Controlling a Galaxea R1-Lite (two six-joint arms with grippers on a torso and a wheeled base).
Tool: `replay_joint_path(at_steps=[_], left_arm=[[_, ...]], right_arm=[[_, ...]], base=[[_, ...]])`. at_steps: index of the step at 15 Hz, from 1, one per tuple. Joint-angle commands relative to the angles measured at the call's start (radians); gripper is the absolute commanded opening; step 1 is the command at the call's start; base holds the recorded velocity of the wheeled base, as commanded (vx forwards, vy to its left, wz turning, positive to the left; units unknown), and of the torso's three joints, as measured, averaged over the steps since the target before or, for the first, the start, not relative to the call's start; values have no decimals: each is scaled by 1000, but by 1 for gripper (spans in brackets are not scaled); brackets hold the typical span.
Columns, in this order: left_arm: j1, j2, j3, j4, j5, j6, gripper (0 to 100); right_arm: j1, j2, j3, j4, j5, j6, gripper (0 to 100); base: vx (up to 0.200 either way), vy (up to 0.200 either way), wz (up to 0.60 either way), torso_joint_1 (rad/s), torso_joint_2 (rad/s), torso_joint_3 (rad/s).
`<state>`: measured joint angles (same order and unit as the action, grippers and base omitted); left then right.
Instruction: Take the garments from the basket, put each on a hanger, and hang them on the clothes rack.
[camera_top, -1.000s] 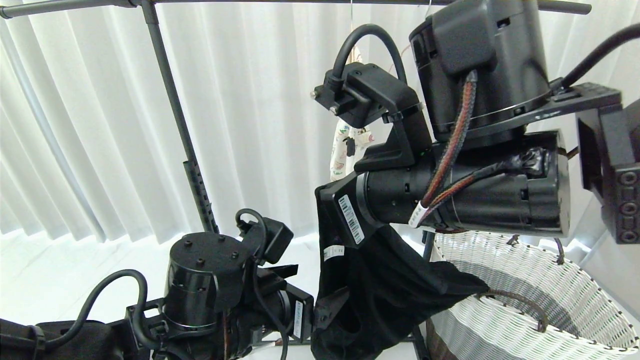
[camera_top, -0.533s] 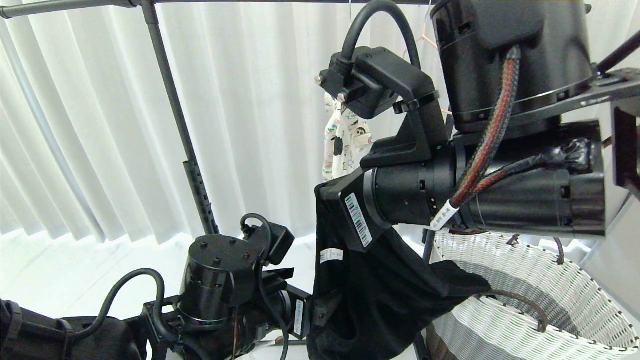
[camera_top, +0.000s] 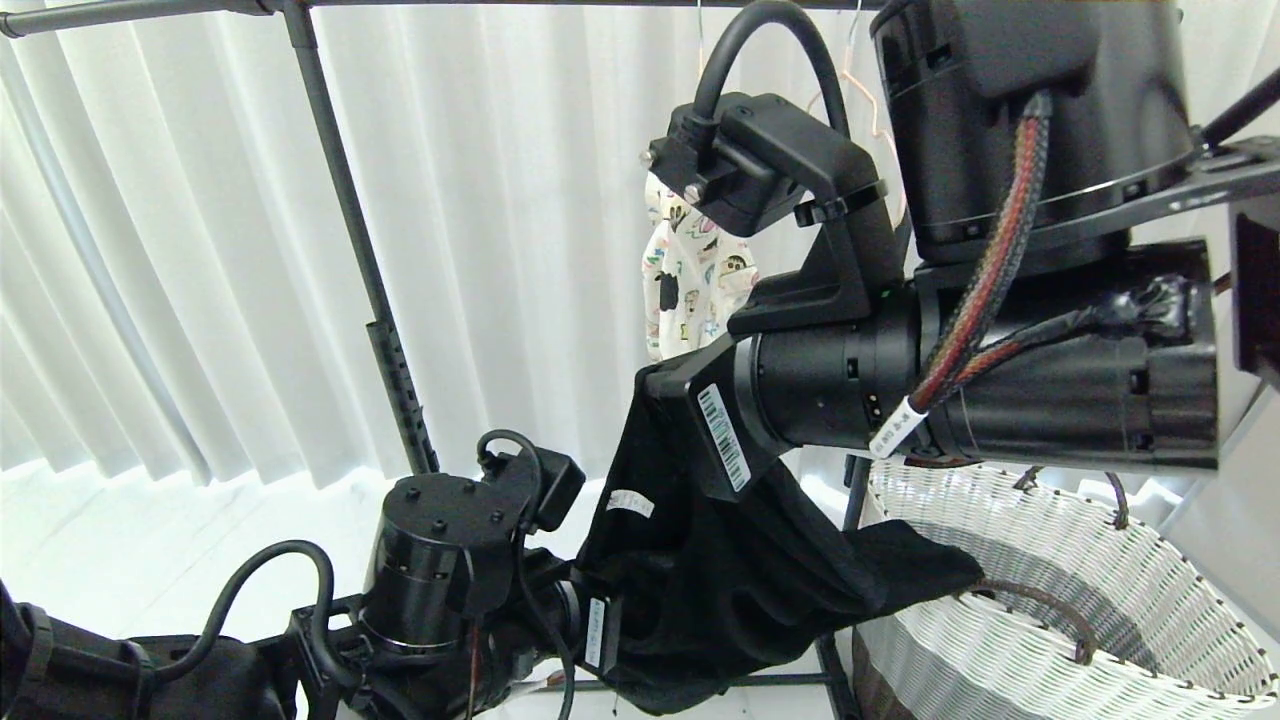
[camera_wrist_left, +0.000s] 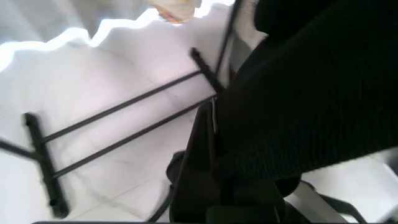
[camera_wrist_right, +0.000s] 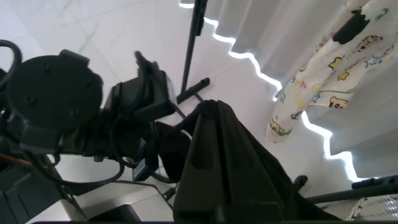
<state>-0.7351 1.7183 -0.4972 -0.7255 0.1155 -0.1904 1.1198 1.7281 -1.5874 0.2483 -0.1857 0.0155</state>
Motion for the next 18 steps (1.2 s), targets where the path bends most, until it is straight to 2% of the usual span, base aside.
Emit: replay_joint_path(at_steps=[1,2,5,6,7,9,10,11,14,16,17,18], left_arm=[[-1,-3,5,0,42,0,0],[3,-13,17,0,116,-1,0],[82,-129,32,18,118,5,0],[160,-258,8,164,99,11,0],[198,-352,-38,331,64,11,0],[287,-525,-224,730,-85,9,0],[304,-546,-280,808,-117,9,0],[327,-556,-383,919,-140,9,0],[307,-525,-491,1000,-140,40,0],[283,-513,-501,1017,-132,132,0],[267,-506,-503,1022,-116,220,0],[255,-493,-508,1022,-96,264,0]], right_arm=[[-17,7,9,-3,-1,0,0],[-41,34,15,-12,-4,4,0],[-48,122,-11,-126,-3,27,0],[-44,180,-59,-178,-4,27,0],[-44,199,-91,-178,-4,27,0],[-49,219,-146,-179,-4,29,0],[-52,219,-154,-179,-4,29,0],[-64,211,-154,-179,-6,29,0],[-92,136,-103,-150,-15,27,0],[-97,68,-51,-100,-20,27,0],[-97,16,-5,-87,-18,27,0],[-97,-13,23,-87,-18,27,0]], base=[[0,0,0,0,0,0],[0,0,0,0,0,0],[0,0,0,0,0,0],[0,0,0,0,0,0],[0,0,0,0,0,0],[0,0,0,0,0,0],[0,0,0,0,0,0],[0,0,0,0,0,0],[0,0,0,0,0,0],[0,0,0,0,0,0],[0,0,0,0,0,0],[0,0,0,0,0,0]])
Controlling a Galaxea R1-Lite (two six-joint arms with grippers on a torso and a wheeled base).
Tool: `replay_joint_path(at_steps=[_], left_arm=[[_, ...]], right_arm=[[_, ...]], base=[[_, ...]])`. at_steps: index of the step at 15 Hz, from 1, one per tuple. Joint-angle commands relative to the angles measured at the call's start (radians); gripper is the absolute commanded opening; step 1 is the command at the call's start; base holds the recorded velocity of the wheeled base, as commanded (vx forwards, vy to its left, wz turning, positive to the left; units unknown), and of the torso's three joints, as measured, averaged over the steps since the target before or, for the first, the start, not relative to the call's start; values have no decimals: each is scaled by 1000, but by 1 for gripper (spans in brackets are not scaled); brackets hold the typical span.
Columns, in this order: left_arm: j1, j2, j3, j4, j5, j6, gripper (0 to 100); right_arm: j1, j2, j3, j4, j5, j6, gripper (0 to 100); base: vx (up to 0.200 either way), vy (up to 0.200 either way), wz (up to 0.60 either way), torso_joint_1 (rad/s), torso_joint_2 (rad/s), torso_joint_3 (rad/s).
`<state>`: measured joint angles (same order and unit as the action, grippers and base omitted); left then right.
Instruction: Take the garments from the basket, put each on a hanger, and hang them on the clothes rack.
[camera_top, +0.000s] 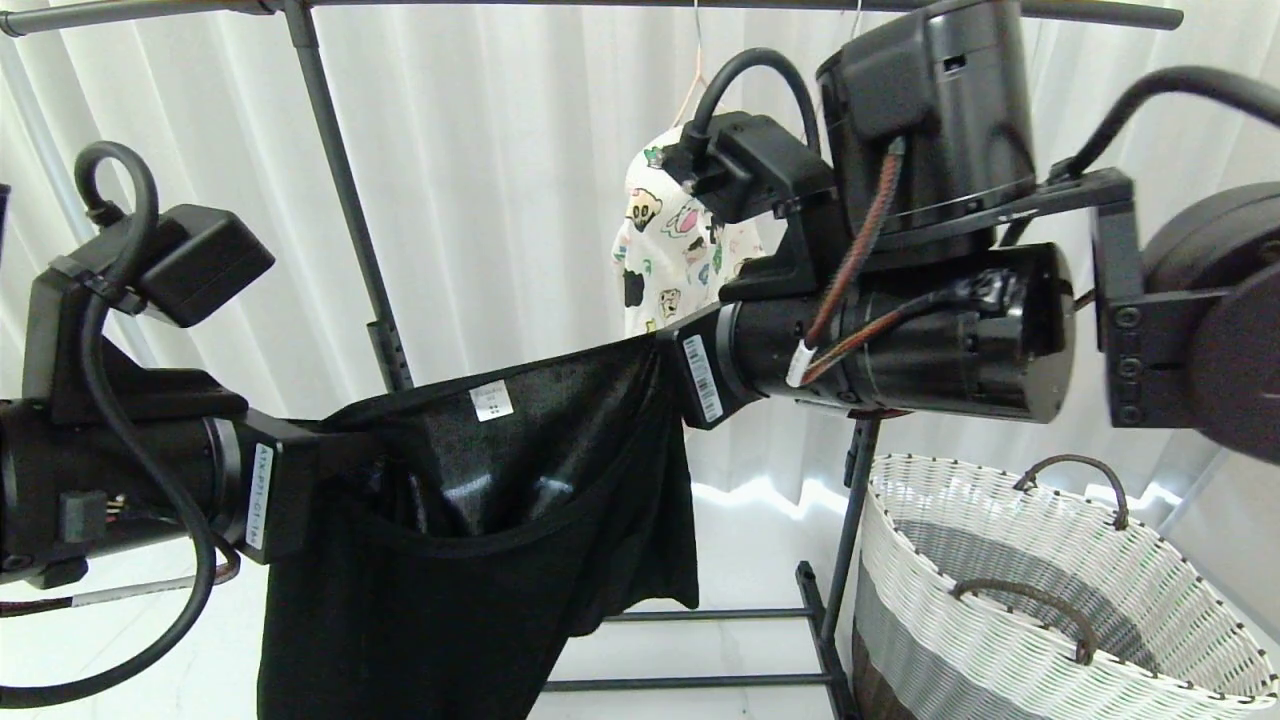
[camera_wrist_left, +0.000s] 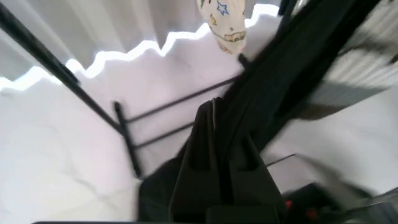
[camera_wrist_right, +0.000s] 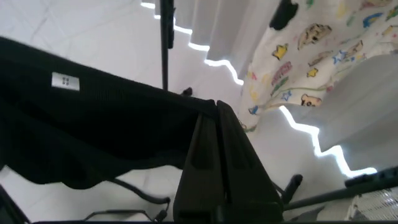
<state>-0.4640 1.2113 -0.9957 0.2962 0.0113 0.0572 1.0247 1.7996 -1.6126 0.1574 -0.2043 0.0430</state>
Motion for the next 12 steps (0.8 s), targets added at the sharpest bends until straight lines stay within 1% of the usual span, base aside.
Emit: replay_joint_path(at_steps=[1,3,4,6,7,8,9,10,12], left_arm=[[-31,27,-24,0,38,41,0],[-64,50,-63,0,73,47,0],[-82,51,-86,0,72,53,0],[-130,40,-92,0,47,84,0],[-142,30,-92,0,-5,113,0],[-142,25,-98,0,-88,138,0],[-142,25,-119,0,-159,147,0],[-143,31,-147,0,-182,147,0],[-143,56,-225,29,-185,147,0]], right_arm=[[-3,-109,63,4,0,0,0],[-3,-138,69,5,0,0,0],[-2,-152,69,11,0,0,0],[-8,-178,71,44,0,0,0],[-15,-189,71,51,0,0,0],[-23,-201,72,53,0,0,0],[-34,-215,76,59,0,0,0],[-40,-235,79,79,0,-2,0],[-43,-276,83,123,0,0,0]], base=[[0,0,0,0,0,0],[0,0,0,0,0,0],[0,0,0,0,0,0],[0,0,0,0,0,0],[0,0,0,0,0,0],[0,0,0,0,0,0],[0,0,0,0,0,0],[0,0,0,0,0,0],[0,0,0,0,0,0]])
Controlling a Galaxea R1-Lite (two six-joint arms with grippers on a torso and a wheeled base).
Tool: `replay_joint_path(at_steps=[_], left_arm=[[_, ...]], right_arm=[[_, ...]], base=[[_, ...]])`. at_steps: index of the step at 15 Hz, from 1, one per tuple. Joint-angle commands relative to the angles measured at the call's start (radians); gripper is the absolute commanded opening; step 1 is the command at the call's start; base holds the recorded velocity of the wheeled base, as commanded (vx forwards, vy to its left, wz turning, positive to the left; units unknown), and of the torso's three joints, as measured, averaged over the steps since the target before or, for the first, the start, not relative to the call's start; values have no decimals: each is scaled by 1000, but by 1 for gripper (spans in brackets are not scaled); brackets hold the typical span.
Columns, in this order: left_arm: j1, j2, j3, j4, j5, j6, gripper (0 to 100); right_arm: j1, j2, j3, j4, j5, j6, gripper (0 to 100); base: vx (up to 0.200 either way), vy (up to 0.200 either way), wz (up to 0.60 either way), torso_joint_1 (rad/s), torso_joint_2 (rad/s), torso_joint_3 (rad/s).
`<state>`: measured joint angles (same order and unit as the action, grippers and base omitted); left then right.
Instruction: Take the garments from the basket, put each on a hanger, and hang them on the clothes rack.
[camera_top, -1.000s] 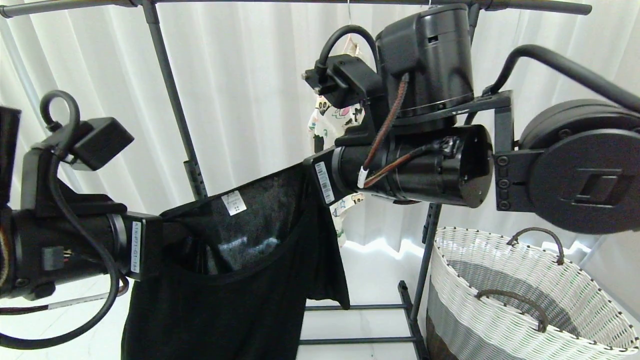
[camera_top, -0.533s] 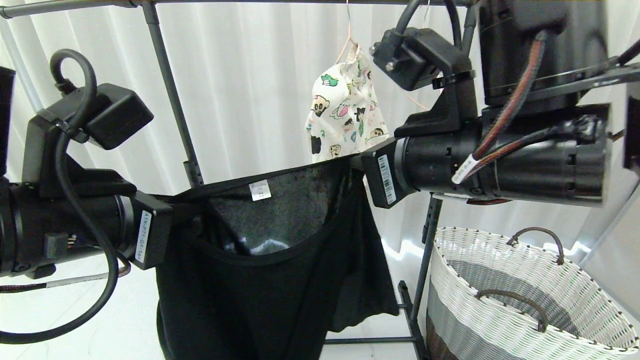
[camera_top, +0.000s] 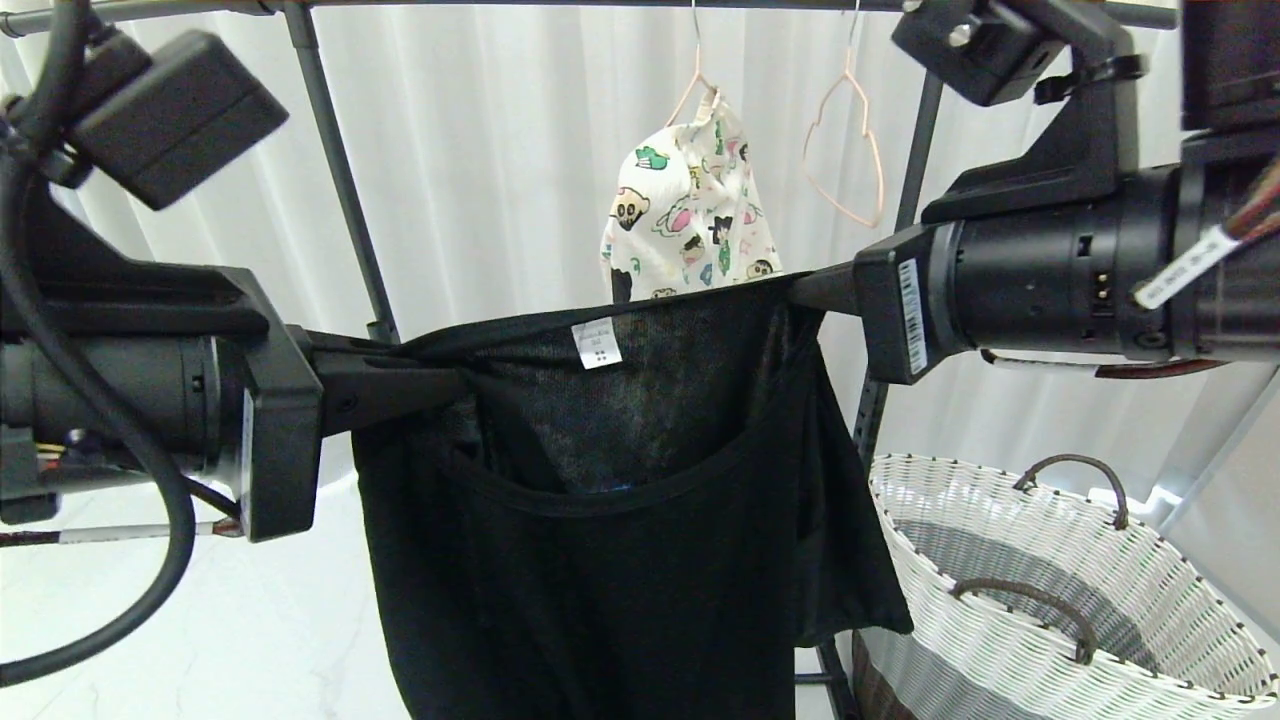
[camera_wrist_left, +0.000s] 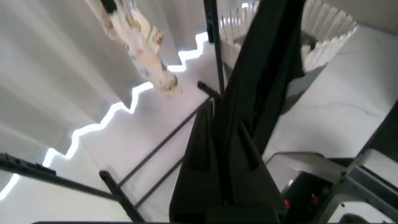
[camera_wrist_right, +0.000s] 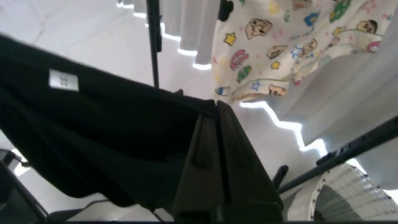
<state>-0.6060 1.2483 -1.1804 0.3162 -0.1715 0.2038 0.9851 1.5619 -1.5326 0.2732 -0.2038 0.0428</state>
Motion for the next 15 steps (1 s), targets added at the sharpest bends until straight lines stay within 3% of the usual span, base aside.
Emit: replay_joint_path(at_steps=[1,3,4,8,11,15], left_arm=[[-1,22,-76,43,-5,-1,0],[-1,33,-228,273,-94,-4,0],[-1,40,-268,325,-137,-4,0],[-3,82,-326,330,-146,8,0],[-9,126,-367,327,-184,105,0],[-9,206,-426,251,-249,169,0]], right_arm=[[-3,-48,9,8,0,0,0],[-3,-85,43,9,0,-1,0],[-3,-94,48,11,0,-1,0],[-3,-128,51,34,0,-1,0],[4,-168,52,69,3,-1,0],[109,-249,52,196,6,2,0]], base=[[0,0,0,0,0,0],[0,0,0,0,0,0],[0,0,0,0,0,0],[0,0,0,0,0,0],[0,0,0,0,0,0],[0,0,0,0,0,0]])
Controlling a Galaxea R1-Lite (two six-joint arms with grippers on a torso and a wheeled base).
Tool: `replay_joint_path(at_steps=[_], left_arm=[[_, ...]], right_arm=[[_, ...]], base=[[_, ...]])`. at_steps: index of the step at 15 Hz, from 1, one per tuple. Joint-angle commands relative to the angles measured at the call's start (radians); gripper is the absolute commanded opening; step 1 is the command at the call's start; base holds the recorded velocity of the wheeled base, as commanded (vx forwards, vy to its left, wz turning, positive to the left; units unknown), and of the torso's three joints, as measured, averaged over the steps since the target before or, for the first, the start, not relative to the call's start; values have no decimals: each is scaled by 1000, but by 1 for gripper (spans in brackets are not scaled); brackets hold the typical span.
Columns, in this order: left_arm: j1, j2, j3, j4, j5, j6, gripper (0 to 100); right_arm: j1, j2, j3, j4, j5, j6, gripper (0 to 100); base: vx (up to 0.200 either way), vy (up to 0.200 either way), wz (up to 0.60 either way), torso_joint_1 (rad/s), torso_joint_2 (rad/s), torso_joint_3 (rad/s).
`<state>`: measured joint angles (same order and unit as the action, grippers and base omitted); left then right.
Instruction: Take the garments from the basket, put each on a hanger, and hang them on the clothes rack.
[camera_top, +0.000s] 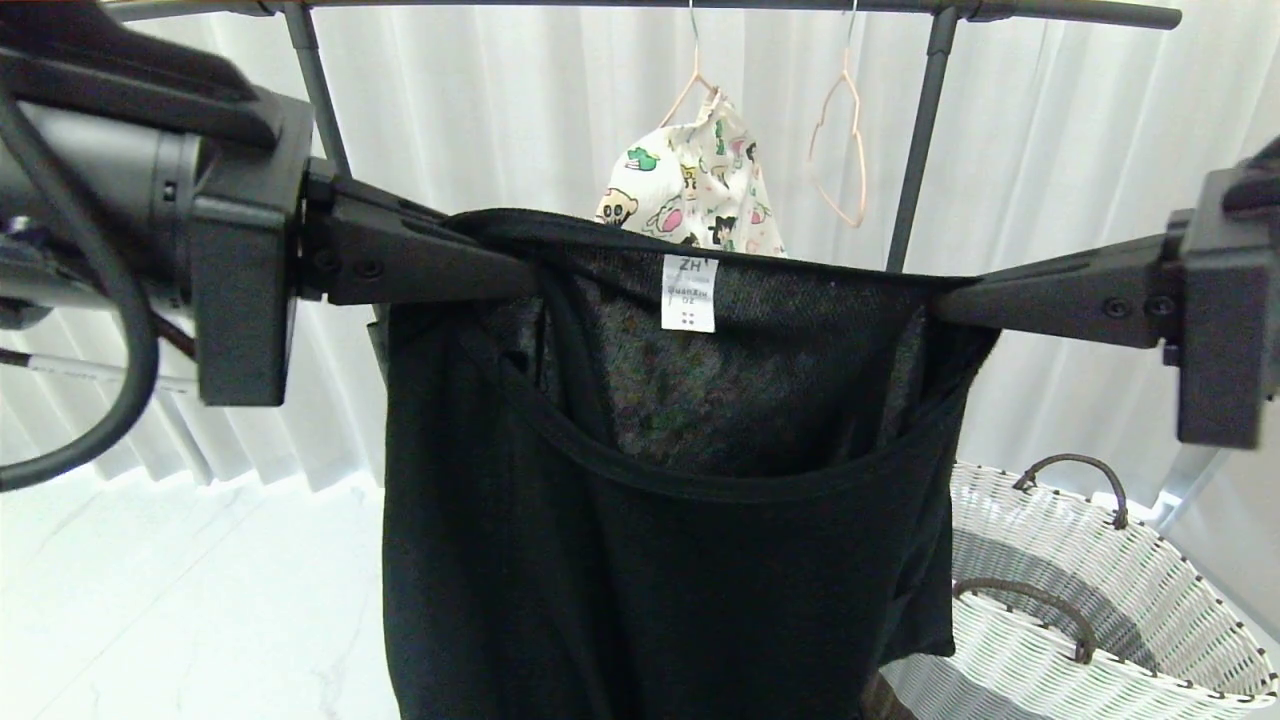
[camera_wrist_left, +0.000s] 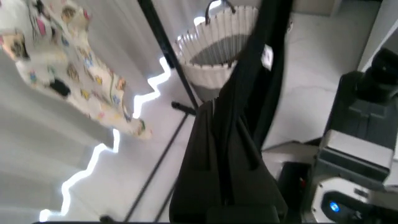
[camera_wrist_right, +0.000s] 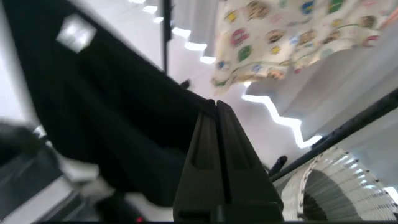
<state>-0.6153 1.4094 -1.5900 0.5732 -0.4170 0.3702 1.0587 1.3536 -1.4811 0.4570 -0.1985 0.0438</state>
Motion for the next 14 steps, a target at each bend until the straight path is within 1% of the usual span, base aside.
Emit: replay_joint_path(at_steps=[1,3,7,8,9,10,11,12,13,14], left_arm=[[0,60,-34,-24,-3,3,0],[-6,76,-54,-27,-6,4,0],[-6,46,-44,-18,-5,-5,0],[-7,26,-36,8,-5,-24,0],[-14,0,-36,54,-5,-65,0],[-35,-26,-34,96,-5,-123,0],[-58,-55,-18,108,-3,-178,0],[-81,-84,7,108,-3,-215,0],[-96,-102,24,108,-3,-228,0],[-121,-142,76,109,-3,-234,0]], right_arm=[[79,-51,1,43,1,4,0],[139,-48,2,52,1,31,0],[129,-37,1,51,-4,33,0],[96,-25,-7,46,-1,31,0],[64,-5,-19,25,5,30,0],[35,19,-36,-14,19,28,0],[10,52,-68,-43,37,27,0],[-8,84,-111,-46,50,27,0],[-11,102,-137,-46,56,27,0],[-20,142,-193,-46,65,25,0]], base=[[0,0,0,0,0,0],[0,0,0,0,0,0],[0,0,0,0,0,0],[0,0,0,0,0,0],[0,0,0,0,0,0],[0,0,0,0,0,0],[0,0,0,0,0,0],[0,0,0,0,0,0],[0,0,0,0,0,0],[0,0,0,0,0,0]])
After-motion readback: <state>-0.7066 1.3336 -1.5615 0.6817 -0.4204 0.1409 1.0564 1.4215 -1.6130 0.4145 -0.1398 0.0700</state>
